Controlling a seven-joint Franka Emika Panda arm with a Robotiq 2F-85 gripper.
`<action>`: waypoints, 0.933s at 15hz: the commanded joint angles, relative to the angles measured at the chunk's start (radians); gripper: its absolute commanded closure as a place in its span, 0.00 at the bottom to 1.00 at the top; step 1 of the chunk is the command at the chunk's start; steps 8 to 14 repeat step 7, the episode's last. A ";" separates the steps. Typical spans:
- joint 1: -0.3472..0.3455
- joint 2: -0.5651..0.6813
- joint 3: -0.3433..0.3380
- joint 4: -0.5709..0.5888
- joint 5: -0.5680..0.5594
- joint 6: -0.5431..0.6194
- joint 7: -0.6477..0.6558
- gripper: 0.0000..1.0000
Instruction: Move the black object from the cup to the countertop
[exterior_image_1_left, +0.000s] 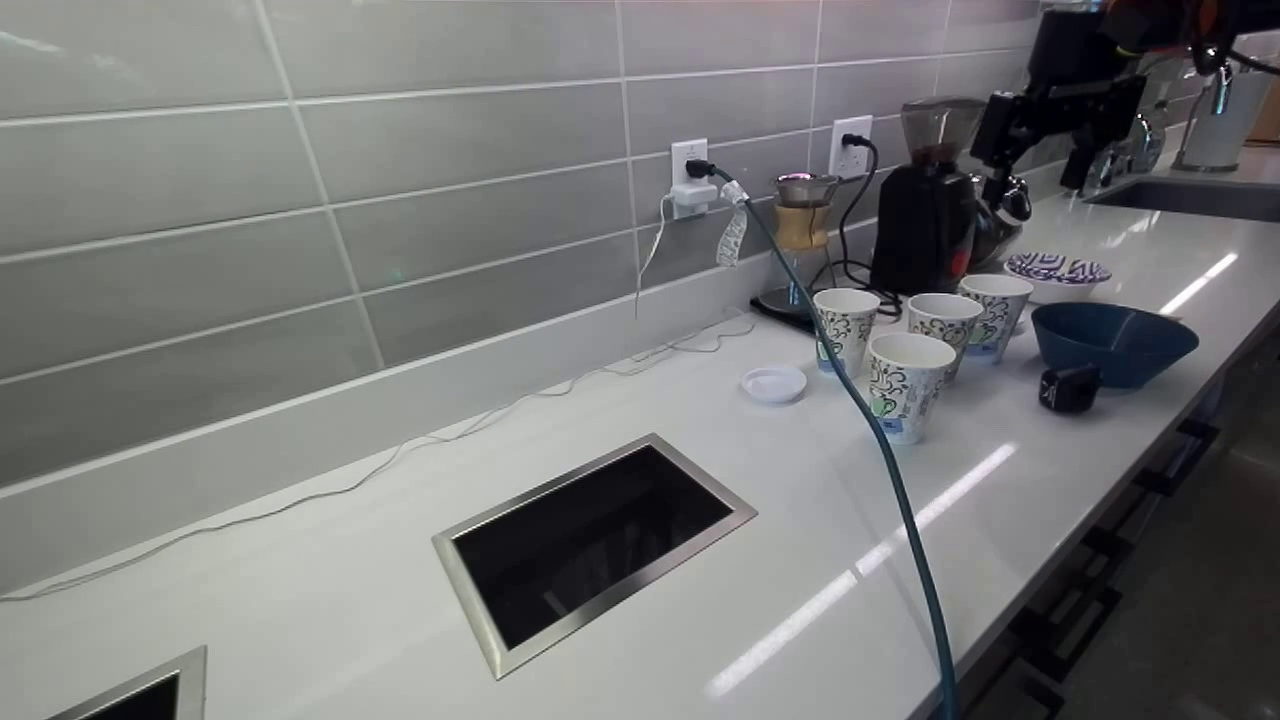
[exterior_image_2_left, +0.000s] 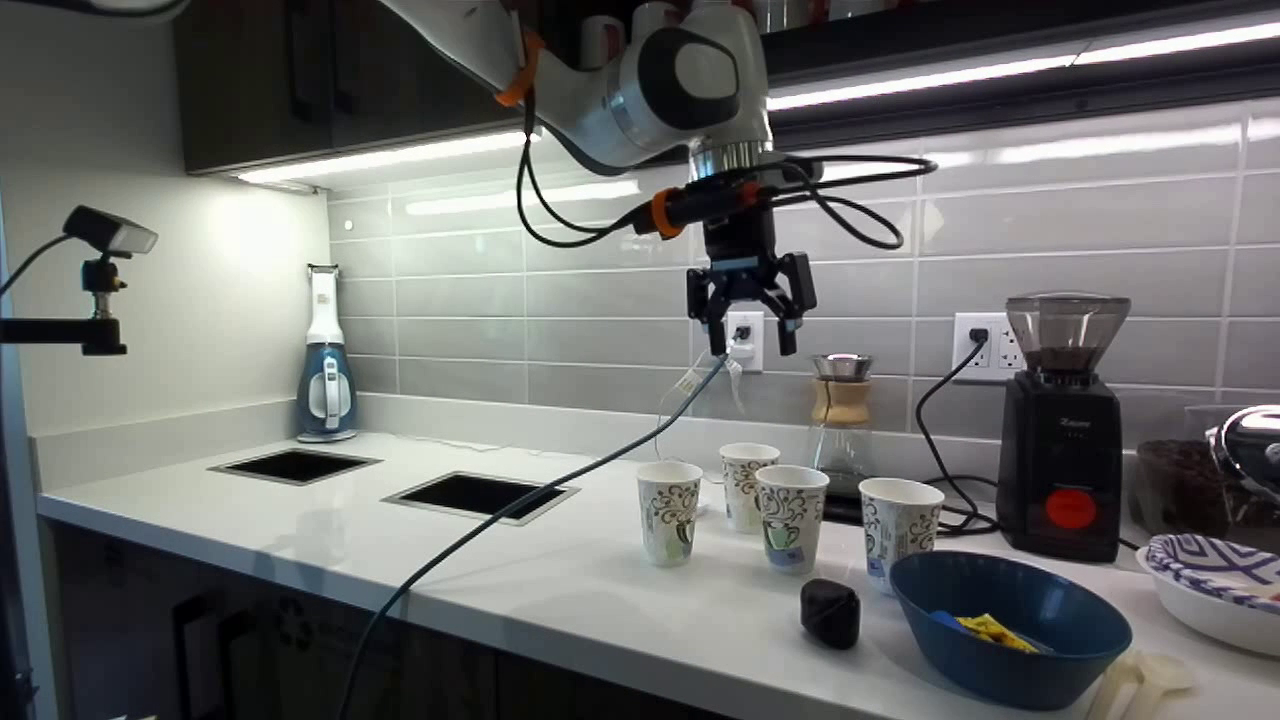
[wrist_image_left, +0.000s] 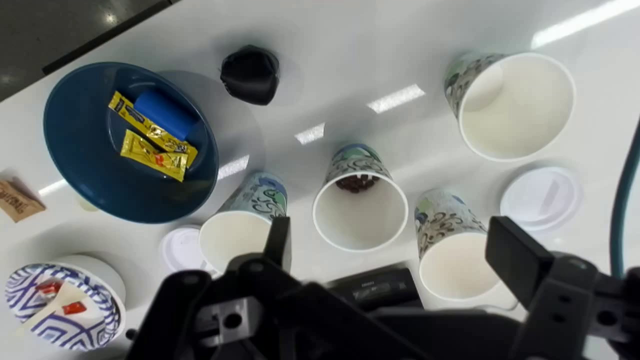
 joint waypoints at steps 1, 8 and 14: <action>0.020 -0.097 0.001 -0.124 -0.005 0.103 0.037 0.00; 0.020 -0.068 -0.001 -0.081 -0.001 0.068 0.023 0.00; 0.020 -0.068 -0.001 -0.081 -0.001 0.068 0.023 0.00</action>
